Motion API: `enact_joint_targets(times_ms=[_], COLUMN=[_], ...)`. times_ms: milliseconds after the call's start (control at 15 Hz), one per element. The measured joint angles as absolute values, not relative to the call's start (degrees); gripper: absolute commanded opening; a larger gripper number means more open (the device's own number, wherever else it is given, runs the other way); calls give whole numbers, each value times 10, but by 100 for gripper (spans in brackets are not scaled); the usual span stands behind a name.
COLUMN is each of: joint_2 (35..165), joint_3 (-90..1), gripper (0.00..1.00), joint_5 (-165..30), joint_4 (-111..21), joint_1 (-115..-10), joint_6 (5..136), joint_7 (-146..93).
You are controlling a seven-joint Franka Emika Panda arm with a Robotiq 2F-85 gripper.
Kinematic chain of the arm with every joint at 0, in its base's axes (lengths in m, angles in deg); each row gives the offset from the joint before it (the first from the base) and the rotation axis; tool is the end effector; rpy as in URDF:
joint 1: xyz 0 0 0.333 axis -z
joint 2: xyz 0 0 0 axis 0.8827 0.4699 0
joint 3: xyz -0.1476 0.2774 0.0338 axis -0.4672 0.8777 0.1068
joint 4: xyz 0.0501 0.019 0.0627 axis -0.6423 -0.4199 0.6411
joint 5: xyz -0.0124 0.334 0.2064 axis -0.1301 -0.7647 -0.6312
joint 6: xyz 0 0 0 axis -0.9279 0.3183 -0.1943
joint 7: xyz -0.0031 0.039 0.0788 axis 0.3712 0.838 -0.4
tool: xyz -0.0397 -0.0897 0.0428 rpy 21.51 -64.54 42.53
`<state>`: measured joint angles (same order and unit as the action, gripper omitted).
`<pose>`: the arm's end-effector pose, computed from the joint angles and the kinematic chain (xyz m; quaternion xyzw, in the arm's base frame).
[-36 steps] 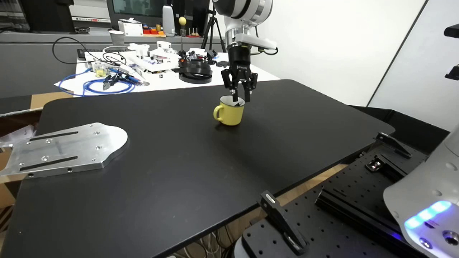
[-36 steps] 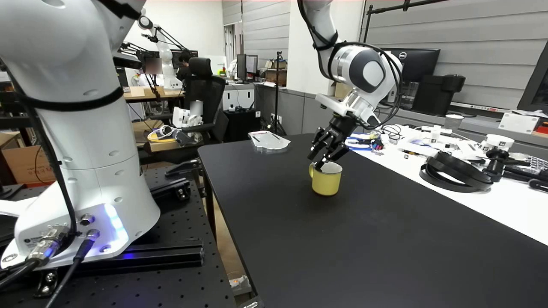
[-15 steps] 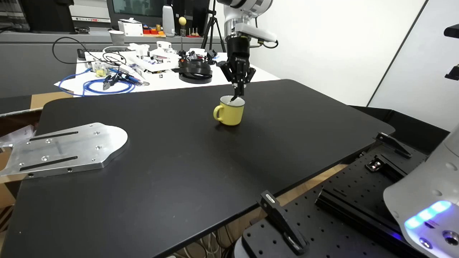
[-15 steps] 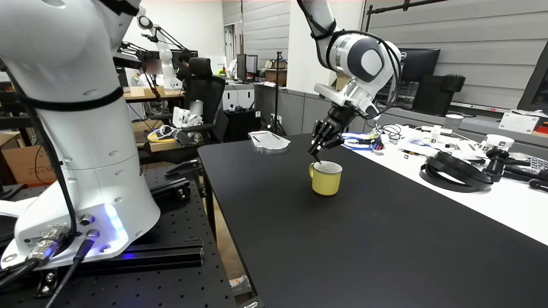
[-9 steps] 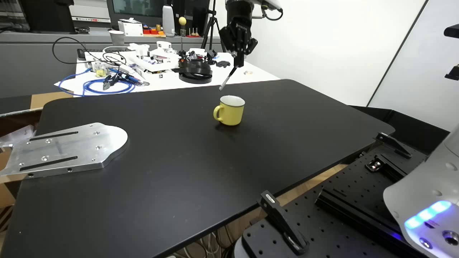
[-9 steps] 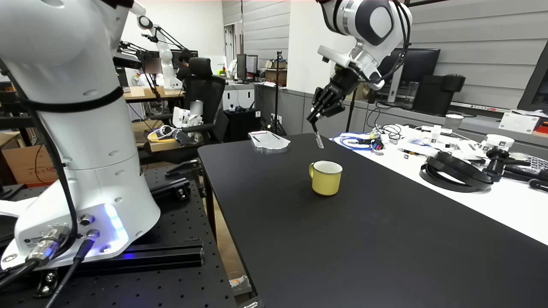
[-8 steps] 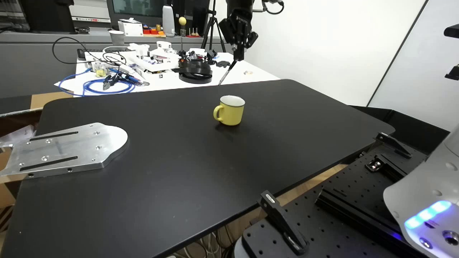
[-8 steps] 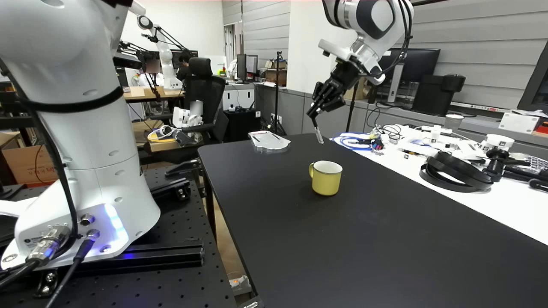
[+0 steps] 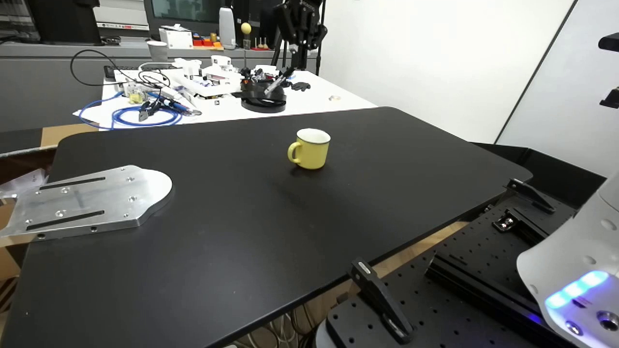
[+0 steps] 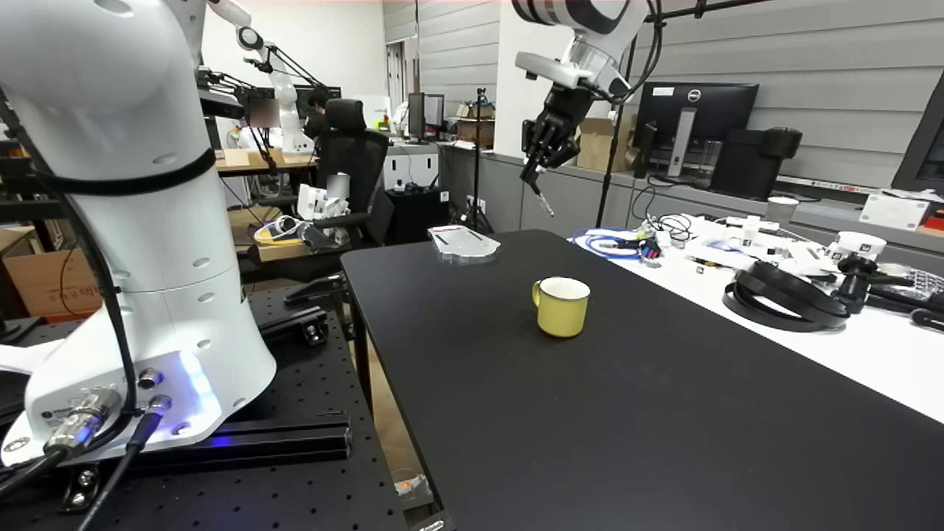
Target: Take the pen from the yellow cup and put it on the table
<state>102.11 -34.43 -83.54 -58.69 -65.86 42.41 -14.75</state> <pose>0.5828 0.1138 0.3337 -0.9762 -0.0958 0.1552 0.1172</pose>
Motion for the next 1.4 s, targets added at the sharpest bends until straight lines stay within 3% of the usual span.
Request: enact_joint_targets(times_ms=[667,1400], joint_2=[965,1000], joint_3=[-313,-334], gripper=[3,3], joint_5=[-781,-690], joint_4=[-835,-972], joint_1=[-715,-722], joint_6=[804,1007], joint_7=[-147,-202])
